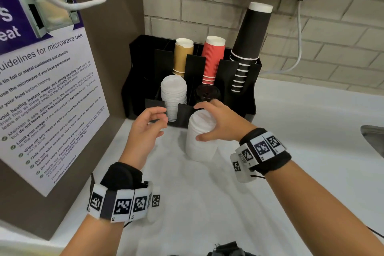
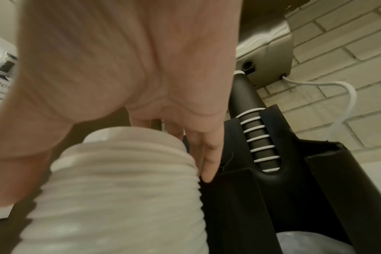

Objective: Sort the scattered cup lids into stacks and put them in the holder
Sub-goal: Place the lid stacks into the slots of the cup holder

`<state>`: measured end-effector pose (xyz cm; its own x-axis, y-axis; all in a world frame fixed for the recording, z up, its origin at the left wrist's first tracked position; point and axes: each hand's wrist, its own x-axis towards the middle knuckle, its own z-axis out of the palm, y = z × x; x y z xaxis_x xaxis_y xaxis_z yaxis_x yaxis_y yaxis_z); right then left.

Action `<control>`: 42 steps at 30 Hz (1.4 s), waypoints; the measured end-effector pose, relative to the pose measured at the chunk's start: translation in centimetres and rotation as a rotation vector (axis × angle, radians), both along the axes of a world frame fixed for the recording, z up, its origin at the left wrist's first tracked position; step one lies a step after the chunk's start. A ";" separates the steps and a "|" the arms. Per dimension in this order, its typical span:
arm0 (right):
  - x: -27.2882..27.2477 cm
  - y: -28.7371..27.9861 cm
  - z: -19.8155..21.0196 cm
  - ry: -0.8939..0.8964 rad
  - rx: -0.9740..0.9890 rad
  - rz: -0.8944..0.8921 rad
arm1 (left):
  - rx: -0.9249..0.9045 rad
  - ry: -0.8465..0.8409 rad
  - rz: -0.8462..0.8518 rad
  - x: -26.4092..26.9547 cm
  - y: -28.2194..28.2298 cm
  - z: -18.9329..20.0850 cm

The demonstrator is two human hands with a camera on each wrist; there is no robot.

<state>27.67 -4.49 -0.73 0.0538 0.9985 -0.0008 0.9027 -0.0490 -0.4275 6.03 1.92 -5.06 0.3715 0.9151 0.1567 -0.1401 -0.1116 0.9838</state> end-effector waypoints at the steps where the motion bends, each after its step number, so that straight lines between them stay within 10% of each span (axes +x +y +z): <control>1: 0.0 0.1 -0.1 -0.001 0.006 -0.003 | -0.004 -0.004 -0.001 0.1 0.0 0.0; 12: -1.1 -0.9 2.6 0.292 0.344 0.028 | 0.043 -0.007 -0.213 1.6 -1.6 1.2; 20: -2.5 -2.4 4.2 0.627 0.171 0.125 | 0.076 -0.129 -0.295 2.6 -2.6 2.6; 42: -2.8 -2.8 5.0 0.604 0.208 0.092 | 0.173 -0.065 -0.300 2.9 -2.7 3.1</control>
